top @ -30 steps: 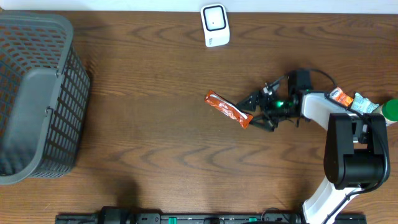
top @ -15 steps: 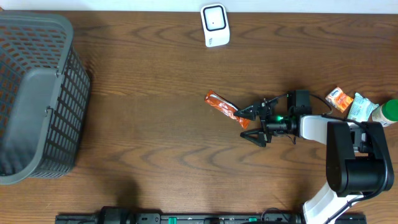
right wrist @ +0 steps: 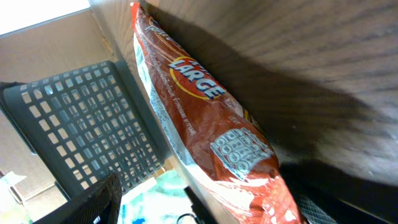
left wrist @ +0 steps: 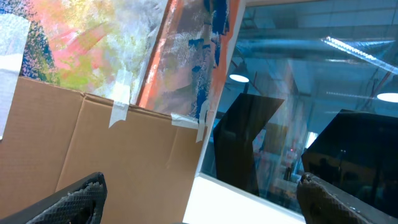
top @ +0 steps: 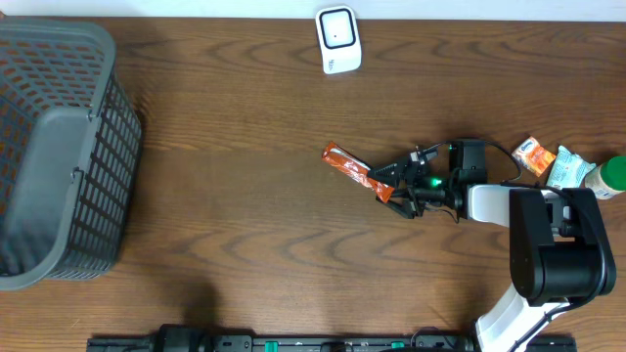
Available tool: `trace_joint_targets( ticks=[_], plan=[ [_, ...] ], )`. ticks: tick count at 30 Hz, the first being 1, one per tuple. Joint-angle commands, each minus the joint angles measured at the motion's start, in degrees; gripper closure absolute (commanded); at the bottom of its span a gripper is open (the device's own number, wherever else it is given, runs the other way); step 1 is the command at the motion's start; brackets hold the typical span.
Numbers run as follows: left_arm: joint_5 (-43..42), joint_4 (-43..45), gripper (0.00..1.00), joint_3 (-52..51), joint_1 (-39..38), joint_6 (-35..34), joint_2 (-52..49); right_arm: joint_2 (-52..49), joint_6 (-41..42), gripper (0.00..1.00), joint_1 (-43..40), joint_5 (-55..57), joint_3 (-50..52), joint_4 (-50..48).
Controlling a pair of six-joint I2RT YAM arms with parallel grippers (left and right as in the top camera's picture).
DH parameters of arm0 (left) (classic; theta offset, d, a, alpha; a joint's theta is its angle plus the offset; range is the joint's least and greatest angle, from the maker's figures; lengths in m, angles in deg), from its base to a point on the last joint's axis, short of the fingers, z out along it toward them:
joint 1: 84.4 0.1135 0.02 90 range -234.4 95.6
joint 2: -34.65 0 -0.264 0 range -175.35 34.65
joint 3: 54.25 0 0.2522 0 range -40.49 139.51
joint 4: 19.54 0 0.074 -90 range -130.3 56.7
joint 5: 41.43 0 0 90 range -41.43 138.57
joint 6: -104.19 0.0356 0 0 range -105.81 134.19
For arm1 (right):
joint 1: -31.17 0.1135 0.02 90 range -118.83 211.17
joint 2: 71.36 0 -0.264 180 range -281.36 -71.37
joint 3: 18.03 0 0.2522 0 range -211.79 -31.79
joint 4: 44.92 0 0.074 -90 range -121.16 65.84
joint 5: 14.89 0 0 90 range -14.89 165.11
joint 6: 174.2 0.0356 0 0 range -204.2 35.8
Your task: Scan the item barcode
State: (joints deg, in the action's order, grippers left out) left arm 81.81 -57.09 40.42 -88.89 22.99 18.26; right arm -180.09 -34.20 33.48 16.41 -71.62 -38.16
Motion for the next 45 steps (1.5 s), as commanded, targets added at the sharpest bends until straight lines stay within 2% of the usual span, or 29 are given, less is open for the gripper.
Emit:
trace_joint_targets(
  ticks=[1,5,7,10,14,23,25,26,27,30,35,40,45],
  plan=[
    [0.5,0.2,0.02,0.0,0.2,-0.3,0.3,-6.7,-3.4,0.17,0.8,35.6,3.6,0.1],
    [0.5,0.2,0.02,0.0,0.2,-0.3,0.3,-6.7,-3.4,0.19,0.8,38.2,3.6,-1.4],
    [0.5,0.2,0.02,0.0,0.2,-0.3,0.3,-6.7,-3.4,0.29,1.2,38.8,3.6,-1.6],
    [0.5,0.2,0.02,0.0,0.2,-0.3,0.3,-6.7,-3.4,0.49,2.1,38.9,3.6,-2.2],
    [0.5,0.2,0.02,0.0,0.2,-0.3,0.3,-6.7,-3.9,0.98,2.6,38.9,3.6,-3.0],
    [0.5,0.2,0.02,0.0,0.2,-0.3,0.3,-4.6,-16.7,0.99,2.6,38.1,3.6,-11.3],
    [0.5,0.2,0.02,0.0,0.2,-0.3,0.3,-1.5,-22.5,0.99,2.6,35.2,3.6,-13.7],
    [0.5,0.2,0.02,0.0,0.2,-0.3,0.3,2.8,-29.4,0.98,2.7,31.3,3.6,-15.1],
    [0.5,0.2,0.02,0.0,0.2,-0.3,0.3,5.0,-32.4,0.98,2.9,30.3,3.6,-15.0],
    [0.5,0.2,0.02,0.0,0.2,-0.3,0.3,16.4,-41.1,0.98,4.2,29.5,3.6,-9.6],
    [0.5,0.2,0.02,0.0,0.2,-0.3,0.3,30.6,-46.0,0.99,6.0,27.1,3.6,-0.2],
    [0.5,0.2,0.02,0.0,0.2,-0.3,0.3,39.3,-48.9,0.99,6.0,18.4,3.6,6.1],
    [0.5,0.2,0.02,0.0,0.2,-0.3,0.3,43.3,-49.9,0.99,6.0,11.3,3.6,8.1]
  ],
)
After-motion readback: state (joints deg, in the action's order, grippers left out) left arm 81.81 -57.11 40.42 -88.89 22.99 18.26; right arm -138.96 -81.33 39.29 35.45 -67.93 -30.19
